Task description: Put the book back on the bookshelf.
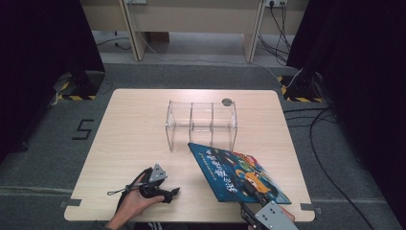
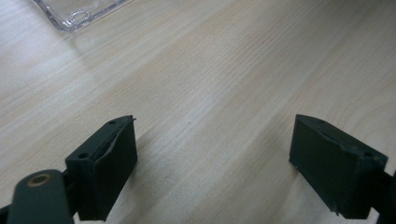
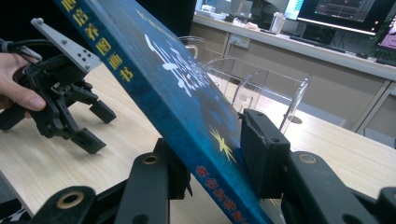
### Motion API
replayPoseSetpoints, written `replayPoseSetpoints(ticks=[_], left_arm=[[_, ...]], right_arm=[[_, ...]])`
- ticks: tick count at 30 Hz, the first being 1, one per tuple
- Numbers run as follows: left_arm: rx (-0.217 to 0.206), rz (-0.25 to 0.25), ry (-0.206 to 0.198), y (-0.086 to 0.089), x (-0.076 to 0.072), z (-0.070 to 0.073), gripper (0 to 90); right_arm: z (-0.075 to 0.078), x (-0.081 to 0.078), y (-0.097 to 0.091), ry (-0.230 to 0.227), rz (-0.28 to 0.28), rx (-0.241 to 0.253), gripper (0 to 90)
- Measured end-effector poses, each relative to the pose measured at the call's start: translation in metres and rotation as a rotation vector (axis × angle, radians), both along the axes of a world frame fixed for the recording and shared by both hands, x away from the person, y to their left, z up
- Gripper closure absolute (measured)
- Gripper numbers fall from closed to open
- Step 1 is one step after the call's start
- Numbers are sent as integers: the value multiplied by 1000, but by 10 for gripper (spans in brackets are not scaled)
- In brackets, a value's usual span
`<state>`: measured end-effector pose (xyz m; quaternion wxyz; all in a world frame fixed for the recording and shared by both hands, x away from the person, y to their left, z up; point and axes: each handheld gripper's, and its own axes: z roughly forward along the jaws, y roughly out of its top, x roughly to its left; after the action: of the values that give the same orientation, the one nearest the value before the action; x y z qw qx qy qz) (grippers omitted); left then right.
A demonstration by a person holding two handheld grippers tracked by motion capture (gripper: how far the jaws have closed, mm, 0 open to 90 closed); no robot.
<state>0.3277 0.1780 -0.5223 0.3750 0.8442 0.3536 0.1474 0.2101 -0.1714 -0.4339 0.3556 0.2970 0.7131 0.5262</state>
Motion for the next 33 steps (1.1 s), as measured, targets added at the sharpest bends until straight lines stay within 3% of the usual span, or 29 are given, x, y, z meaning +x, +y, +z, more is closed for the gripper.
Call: replayPoseSetpoints(ticks=[7,18,25,33], left_arm=[[-11,-2,-11,-1,-1,-2,110],[-11,-4,-10,-1,-1,-2,105],[-13,-7,-10,-1,0,-2,103],[-12,-7,-10,-1,0,-2,103]], right_arm=[[2,2,-5,7,-3,39,642],[10,3,-19,34,-6,152,644],[13,3,-24,54,32,236,644],[15,2,-30,68,47,300,648]])
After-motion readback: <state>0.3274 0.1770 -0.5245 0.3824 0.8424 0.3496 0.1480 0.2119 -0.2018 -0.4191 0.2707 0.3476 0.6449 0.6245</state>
